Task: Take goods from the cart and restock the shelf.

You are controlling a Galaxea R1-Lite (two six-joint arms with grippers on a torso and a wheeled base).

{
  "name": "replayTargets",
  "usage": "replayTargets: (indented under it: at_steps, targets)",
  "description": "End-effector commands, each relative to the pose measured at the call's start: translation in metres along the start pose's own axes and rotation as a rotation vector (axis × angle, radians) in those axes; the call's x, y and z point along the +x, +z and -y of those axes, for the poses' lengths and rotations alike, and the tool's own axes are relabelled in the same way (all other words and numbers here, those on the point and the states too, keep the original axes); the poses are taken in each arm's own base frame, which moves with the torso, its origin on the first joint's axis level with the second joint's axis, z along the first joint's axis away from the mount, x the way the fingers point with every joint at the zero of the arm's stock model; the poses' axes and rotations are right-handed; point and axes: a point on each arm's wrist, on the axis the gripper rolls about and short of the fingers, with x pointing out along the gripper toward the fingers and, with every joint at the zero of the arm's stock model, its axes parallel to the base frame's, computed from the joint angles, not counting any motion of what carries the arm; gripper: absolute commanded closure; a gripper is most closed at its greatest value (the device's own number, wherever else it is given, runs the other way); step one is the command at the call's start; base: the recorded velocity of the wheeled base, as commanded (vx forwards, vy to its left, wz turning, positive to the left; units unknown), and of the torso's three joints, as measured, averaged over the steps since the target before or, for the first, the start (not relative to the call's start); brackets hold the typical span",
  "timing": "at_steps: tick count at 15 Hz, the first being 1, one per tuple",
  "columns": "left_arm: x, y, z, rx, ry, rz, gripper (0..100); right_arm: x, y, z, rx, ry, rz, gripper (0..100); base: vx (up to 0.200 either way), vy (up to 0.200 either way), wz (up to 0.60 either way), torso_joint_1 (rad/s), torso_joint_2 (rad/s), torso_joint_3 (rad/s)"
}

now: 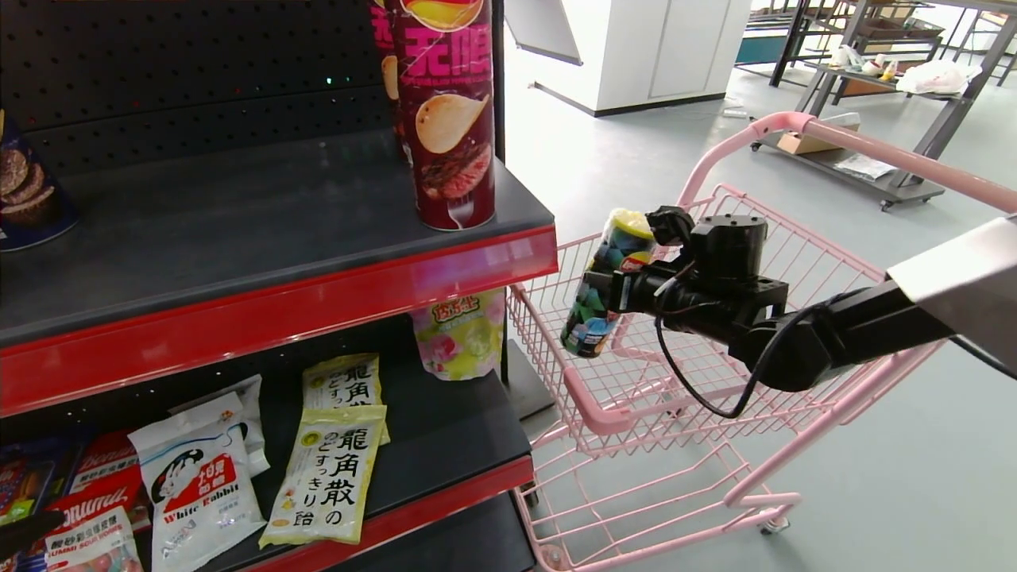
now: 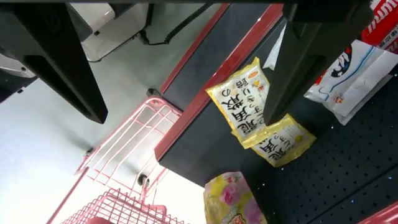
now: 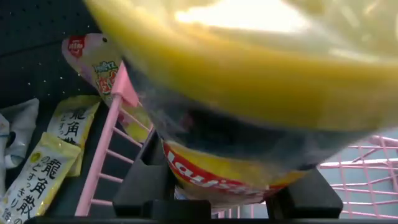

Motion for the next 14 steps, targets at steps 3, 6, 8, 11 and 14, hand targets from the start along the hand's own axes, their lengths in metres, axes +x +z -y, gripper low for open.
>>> replayTargets:
  at_steps: [3,6,8,11,14]
  targets:
    - [0.000,0.004,-0.004,0.032,0.157,-0.017,0,-0.133,0.076,-0.005,-0.127,-0.127,0.112,100,0.000,0.000,0.00,0.000,0.00,0.000]
    - [0.003,0.004,-0.004,0.065,0.164,-0.035,0,-0.206,0.096,-0.009,-0.164,-0.228,0.119,100,0.000,0.000,0.00,0.000,0.00,0.000]
    - [0.004,0.005,-0.005,0.071,0.171,-0.021,0,-0.242,0.087,-0.015,-0.159,-0.232,0.101,100,0.000,0.000,0.00,0.000,0.00,0.000]
    - [0.013,0.011,-0.007,0.075,0.212,-0.063,0,-0.264,0.066,-0.005,-0.144,-0.307,0.070,100,0.000,0.000,0.00,0.000,0.00,0.000]
    - [0.015,0.008,-0.008,0.079,0.245,-0.085,0,-0.272,0.067,-0.004,-0.143,-0.329,0.084,100,0.000,0.000,0.00,0.000,0.00,0.000]
